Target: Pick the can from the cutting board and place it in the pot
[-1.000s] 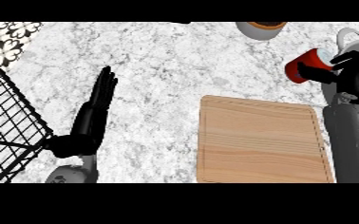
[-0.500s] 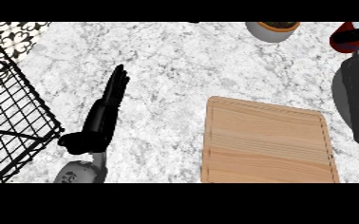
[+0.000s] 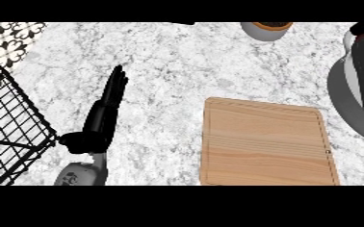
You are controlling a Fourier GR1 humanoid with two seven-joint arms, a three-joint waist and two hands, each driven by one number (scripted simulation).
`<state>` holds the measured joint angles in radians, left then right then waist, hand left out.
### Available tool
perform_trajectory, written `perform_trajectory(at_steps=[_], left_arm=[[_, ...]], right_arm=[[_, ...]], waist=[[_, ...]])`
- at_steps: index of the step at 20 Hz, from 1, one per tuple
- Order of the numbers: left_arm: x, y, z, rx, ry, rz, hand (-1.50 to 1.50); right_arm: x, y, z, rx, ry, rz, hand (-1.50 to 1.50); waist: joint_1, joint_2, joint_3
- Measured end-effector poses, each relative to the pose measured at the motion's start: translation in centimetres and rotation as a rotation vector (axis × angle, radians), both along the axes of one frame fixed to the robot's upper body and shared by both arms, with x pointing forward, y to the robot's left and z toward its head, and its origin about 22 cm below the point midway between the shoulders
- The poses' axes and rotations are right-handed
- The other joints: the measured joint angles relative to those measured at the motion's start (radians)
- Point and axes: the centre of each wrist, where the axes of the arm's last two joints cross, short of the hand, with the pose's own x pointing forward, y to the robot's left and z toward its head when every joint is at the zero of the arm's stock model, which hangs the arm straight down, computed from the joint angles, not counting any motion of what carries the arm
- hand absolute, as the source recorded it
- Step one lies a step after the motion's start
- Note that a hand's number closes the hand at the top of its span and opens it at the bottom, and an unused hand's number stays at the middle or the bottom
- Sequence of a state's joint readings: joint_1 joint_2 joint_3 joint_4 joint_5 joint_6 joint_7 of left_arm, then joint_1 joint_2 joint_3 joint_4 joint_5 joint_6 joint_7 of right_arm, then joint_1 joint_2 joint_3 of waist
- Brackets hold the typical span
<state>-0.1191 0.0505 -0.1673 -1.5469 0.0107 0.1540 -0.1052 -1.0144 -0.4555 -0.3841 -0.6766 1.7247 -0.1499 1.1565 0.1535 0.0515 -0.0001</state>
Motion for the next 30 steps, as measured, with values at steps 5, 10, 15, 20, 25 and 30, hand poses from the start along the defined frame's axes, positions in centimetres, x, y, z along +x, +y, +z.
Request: perform_trajectory(at_steps=[5, 10, 15, 20, 25, 30], left_arm=[[0.0, 0.7, -0.1, -0.010, 0.009, 0.028, 0.00], [-0.5, 1.8, -0.9, -0.009, 0.026, 0.061, 0.00], [-1.2, 2.5, -1.3, -0.011, 0.030, 0.088, 0.00], [-1.3, 2.8, -1.5, -0.011, 0.035, 0.100, 0.00], [-1.4, 2.6, -1.3, -0.008, 0.036, 0.105, 0.00], [-1.6, 2.6, -1.6, -0.014, 0.037, 0.117, 0.00]], right_arm=[[0.4, -0.6, -0.4, -0.005, 0.026, -0.046, 1.50], [0.4, -1.2, -1.5, 0.004, 0.042, -0.070, 1.50], [-0.3, -3.2, -3.0, 0.049, 0.042, -0.088, 1.50], [-1.4, -5.1, -5.7, 0.155, 0.040, -0.095, 1.50], [-2.7, -6.2, -9.2, 0.266, 0.048, -0.125, 1.50], [-4.5, -7.9, -11.9, 0.417, 0.025, -0.217, -1.50]], waist=[[-0.029, -0.008, 0.001], [-0.064, -0.019, 0.001], [-0.085, -0.027, 0.002], [-0.103, -0.031, 0.003], [-0.108, -0.032, 0.003], [-0.115, -0.033, 0.003]])
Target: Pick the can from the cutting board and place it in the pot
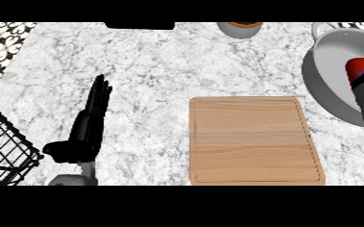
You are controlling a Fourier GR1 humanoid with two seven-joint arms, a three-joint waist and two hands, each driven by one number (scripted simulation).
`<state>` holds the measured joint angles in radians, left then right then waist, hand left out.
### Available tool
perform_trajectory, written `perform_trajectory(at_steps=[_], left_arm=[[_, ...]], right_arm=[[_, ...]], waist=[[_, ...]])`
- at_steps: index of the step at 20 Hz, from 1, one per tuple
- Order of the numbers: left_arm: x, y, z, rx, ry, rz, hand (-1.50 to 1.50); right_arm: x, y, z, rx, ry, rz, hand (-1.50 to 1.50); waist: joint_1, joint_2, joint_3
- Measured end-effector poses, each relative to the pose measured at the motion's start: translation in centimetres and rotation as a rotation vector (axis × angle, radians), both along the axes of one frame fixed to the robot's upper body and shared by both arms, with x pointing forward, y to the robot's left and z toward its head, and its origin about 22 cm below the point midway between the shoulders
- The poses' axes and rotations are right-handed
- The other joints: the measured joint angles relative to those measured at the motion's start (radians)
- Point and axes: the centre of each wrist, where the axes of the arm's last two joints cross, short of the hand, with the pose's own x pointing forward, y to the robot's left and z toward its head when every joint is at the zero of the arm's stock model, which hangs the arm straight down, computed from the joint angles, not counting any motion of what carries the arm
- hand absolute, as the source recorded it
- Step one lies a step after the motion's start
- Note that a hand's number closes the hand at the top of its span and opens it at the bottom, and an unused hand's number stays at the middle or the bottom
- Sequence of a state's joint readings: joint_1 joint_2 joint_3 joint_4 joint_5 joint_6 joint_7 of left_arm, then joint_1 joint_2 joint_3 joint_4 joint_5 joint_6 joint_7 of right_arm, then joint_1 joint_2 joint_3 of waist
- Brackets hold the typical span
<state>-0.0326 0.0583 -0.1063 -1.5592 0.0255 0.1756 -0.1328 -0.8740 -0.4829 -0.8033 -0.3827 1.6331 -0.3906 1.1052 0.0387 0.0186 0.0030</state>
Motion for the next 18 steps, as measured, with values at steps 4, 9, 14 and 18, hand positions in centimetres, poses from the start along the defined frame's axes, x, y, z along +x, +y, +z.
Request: perform_trajectory(at_steps=[4, 9, 14, 18], left_arm=[[0.0, 0.5, 0.5, 0.004, 0.000, 0.004, 0.00], [-0.1, 0.5, 0.4, 0.003, 0.003, 0.010, 0.00], [-0.6, 1.1, 0.0, 0.005, 0.006, 0.022, 0.00], [-0.5, 1.0, -0.3, 0.007, 0.010, 0.033, 0.00]], right_arm=[[-0.7, -0.5, -1.1, 0.077, -0.083, -0.012, -1.50], [-1.0, -0.7, -0.9, -0.040, -0.328, 0.001, -1.50], [-1.2, -0.5, 0.0, -0.202, -0.610, -0.013, -1.50], [-2.1, -0.5, -0.8, -0.266, -0.754, -0.060, -1.50]], waist=[[-0.003, -0.003, 0.000], [-0.010, -0.007, 0.001], [-0.015, -0.012, 0.001], [-0.027, -0.014, 0.000]])
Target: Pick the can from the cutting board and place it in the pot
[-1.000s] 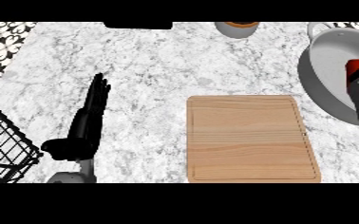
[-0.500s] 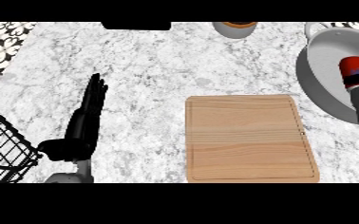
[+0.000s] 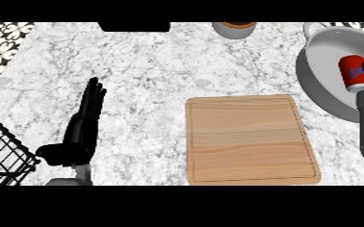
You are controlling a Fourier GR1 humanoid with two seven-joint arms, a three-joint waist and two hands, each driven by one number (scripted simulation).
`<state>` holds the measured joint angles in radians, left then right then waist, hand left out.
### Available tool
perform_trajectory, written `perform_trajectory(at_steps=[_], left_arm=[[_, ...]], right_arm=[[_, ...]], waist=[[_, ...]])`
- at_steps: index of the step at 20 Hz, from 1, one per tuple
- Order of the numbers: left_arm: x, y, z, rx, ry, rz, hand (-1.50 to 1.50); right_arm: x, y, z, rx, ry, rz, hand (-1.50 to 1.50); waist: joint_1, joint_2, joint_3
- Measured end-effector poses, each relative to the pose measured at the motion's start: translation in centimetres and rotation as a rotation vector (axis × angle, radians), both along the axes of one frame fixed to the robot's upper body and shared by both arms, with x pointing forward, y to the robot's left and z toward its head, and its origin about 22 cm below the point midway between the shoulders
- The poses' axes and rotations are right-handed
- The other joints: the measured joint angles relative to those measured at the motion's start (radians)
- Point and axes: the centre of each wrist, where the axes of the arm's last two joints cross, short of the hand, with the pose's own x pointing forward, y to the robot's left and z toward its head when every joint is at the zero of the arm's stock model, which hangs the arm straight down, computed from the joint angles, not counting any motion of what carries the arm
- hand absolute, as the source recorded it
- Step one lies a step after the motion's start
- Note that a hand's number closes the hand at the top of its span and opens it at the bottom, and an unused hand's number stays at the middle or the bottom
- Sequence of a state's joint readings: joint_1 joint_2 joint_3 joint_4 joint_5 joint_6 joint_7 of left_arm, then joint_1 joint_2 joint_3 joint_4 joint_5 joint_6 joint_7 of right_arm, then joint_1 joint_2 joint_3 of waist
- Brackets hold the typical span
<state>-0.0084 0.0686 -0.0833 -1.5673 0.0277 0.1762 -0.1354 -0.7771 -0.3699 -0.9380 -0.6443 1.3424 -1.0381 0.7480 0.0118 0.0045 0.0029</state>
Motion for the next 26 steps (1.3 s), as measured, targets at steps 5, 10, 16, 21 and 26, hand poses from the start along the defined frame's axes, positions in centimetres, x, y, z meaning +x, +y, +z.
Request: perform_trajectory(at_steps=[5, 10, 16, 21, 26], left_arm=[[-0.6, 0.1, 0.0, -0.003, 0.003, 0.002, 0.00], [-0.8, 0.5, 0.3, 0.001, 0.009, 0.012, 0.00], [-0.5, 0.1, 0.6, 0.001, 0.016, 0.013, 0.00], [-0.8, 0.5, 0.5, -0.003, 0.013, 0.011, 0.00], [-0.4, 0.2, 0.5, -0.001, 0.007, 0.013, 0.00]], right_arm=[[-1.5, 0.5, -1.6, -0.041, -0.104, -0.035, -1.50], [-4.2, 0.6, -2.6, -0.093, -0.179, -0.062, -1.50], [-8.4, 0.7, -3.9, -0.134, -0.211, -0.074, -1.50], [-11.7, 1.4, -3.9, -0.159, -0.224, -0.098, -1.50], [-15.0, 1.8, -4.0, -0.199, -0.248, -0.149, -1.50]], waist=[[-0.008, -0.005, -0.001], [-0.017, -0.008, -0.003], [-0.017, -0.007, -0.003], [-0.016, -0.007, -0.003], [-0.017, -0.006, -0.003]])
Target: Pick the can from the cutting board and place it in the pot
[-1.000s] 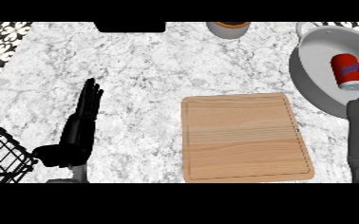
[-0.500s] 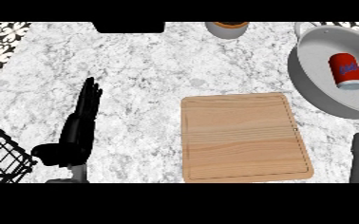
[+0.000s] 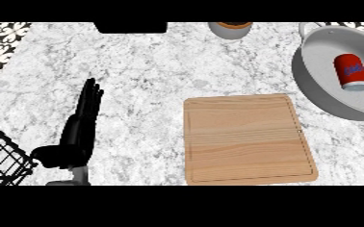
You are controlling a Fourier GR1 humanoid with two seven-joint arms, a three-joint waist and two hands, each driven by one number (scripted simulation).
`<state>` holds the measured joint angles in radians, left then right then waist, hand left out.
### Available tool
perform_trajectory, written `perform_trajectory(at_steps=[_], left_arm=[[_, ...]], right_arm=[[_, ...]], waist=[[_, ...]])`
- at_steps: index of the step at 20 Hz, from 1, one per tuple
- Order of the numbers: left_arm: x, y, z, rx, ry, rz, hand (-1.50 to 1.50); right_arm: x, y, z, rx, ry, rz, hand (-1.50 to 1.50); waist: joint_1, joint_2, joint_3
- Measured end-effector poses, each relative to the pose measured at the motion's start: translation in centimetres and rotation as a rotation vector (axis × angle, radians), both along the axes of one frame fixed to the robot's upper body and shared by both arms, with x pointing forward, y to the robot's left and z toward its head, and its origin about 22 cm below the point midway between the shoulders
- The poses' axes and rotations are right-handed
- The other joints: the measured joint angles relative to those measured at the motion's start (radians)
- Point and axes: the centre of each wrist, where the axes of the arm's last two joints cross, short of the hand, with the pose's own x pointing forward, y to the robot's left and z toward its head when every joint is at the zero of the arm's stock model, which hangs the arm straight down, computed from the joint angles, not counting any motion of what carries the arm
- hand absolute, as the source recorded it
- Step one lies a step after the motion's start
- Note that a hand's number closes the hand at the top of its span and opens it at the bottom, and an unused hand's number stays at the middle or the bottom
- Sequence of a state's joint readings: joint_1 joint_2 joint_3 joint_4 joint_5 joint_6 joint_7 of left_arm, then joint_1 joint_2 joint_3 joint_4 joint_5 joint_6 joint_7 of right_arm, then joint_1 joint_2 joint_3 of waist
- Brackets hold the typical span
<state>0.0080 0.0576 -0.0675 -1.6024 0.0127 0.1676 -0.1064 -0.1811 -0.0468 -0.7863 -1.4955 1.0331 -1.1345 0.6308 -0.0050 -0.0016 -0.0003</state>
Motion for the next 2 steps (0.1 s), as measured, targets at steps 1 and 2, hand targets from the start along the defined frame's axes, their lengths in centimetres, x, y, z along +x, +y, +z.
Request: perform_trajectory(at_steps=[1, 2], left_arm=[[-0.08, -0.26, -0.19, -0.002, 0.004, 0.001, 0.00], [0.11, 0.02, -0.29, 0.000, 0.003, 0.000, 0.00]], right_arm=[[-0.88, 0.02, -0.19, -0.004, -0.001, -0.012, -1.50], [-1.83, 0.03, -0.12, -0.006, -0.011, -0.021, -1.50]], waist=[[0.000, 0.000, 0.000], [-0.002, 0.000, 0.000]])
